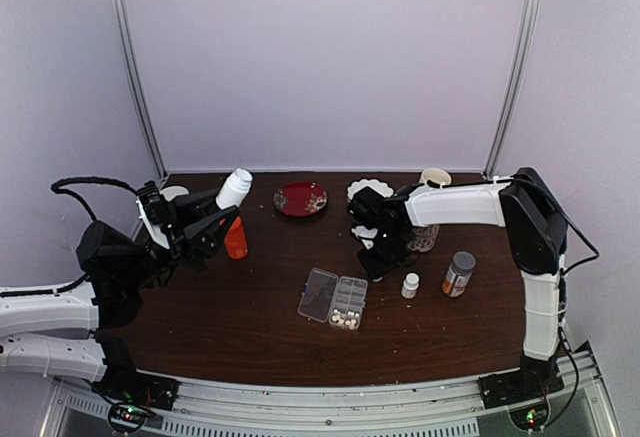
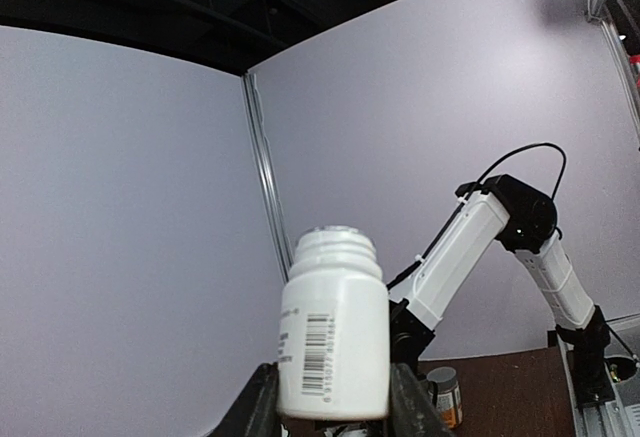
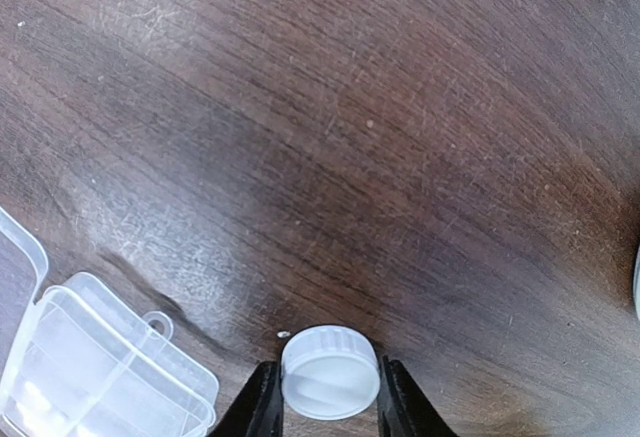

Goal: Sort the pills into containers
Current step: Pick up the lid of the pill bottle from the center of the board.

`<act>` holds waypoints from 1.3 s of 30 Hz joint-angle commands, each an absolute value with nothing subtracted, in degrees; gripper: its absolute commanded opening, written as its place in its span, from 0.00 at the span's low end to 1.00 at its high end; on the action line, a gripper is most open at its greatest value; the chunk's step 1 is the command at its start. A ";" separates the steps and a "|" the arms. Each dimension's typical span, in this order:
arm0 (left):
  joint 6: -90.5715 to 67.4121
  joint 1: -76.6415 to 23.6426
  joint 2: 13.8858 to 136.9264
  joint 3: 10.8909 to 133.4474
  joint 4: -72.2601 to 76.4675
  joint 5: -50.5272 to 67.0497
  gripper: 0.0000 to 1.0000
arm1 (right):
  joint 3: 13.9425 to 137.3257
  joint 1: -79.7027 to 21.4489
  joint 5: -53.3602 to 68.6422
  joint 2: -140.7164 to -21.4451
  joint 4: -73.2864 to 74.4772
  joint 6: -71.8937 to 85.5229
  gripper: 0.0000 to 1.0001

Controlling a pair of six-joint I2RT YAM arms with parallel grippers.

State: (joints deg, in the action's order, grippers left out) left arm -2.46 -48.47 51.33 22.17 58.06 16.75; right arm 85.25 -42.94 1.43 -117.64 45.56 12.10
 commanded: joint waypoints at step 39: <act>-15.50 -45.35 69.97 37.20 54.03 39.74 0.00 | 77.54 -49.96 34.54 -70.31 25.11 -4.46 0.19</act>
State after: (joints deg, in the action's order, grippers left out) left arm -14.79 -45.69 69.23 33.85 57.39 34.96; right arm 74.48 -47.70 30.63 -69.60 26.17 -0.19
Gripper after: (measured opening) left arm 0.312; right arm 0.284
